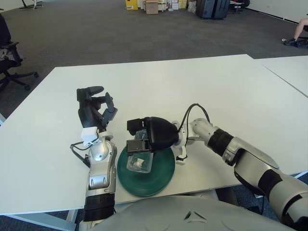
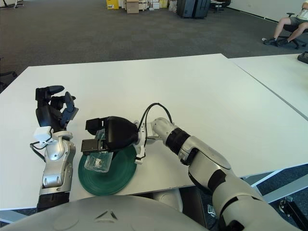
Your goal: Put the bottle into the plate.
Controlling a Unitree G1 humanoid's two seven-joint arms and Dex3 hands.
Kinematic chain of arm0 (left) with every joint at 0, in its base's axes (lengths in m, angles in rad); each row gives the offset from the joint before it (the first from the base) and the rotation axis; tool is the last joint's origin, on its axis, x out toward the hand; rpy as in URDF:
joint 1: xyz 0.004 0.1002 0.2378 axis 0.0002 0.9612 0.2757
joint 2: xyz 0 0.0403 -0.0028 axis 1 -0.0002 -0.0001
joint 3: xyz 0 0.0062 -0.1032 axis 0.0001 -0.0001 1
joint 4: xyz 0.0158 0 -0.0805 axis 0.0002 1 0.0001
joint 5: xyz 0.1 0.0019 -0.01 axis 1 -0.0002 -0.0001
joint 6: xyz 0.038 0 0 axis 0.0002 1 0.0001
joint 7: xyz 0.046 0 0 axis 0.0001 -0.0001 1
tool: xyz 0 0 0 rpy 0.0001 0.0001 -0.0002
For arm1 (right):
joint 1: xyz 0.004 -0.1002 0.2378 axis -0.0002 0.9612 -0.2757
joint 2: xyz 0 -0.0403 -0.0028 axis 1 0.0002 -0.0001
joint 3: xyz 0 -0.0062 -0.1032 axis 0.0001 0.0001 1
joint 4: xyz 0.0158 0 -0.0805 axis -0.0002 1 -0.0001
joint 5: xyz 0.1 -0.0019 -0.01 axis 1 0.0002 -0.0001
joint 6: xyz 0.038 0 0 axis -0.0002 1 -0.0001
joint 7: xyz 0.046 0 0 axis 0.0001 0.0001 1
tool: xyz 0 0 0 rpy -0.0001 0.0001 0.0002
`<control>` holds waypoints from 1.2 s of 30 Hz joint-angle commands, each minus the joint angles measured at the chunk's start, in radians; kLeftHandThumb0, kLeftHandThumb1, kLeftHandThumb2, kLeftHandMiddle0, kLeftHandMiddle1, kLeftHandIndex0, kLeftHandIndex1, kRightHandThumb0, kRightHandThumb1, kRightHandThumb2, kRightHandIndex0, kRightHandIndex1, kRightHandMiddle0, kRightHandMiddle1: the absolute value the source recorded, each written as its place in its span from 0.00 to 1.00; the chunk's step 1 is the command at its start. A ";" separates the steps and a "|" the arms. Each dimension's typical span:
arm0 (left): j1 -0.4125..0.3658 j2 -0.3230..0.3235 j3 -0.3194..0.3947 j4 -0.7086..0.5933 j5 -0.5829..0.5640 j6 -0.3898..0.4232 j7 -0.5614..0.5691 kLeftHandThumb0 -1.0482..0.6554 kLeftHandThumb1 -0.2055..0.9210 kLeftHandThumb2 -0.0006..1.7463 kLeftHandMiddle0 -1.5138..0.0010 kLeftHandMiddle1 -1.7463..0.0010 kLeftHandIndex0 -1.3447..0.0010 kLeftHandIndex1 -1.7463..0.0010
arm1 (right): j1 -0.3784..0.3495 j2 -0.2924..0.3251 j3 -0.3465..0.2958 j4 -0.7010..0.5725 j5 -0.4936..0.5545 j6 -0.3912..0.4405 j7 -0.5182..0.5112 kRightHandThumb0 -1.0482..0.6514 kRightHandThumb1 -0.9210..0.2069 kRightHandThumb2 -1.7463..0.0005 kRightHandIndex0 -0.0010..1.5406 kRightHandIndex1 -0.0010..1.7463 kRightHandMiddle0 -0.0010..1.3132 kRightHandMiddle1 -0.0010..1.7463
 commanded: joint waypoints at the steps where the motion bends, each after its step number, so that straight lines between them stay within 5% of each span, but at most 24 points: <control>1: -0.002 -0.010 0.004 -0.008 0.005 -0.017 -0.009 0.39 0.83 0.45 0.75 0.07 0.77 0.00 | -0.013 0.000 0.004 0.012 0.003 0.035 -0.041 0.37 0.39 0.37 0.69 1.00 0.37 1.00; 36: -0.002 -0.012 0.009 -0.018 0.012 -0.007 -0.013 0.39 0.84 0.44 0.75 0.06 0.77 0.00 | -0.055 0.001 0.097 0.066 -0.018 0.108 -0.096 0.35 0.47 0.30 0.71 1.00 0.42 1.00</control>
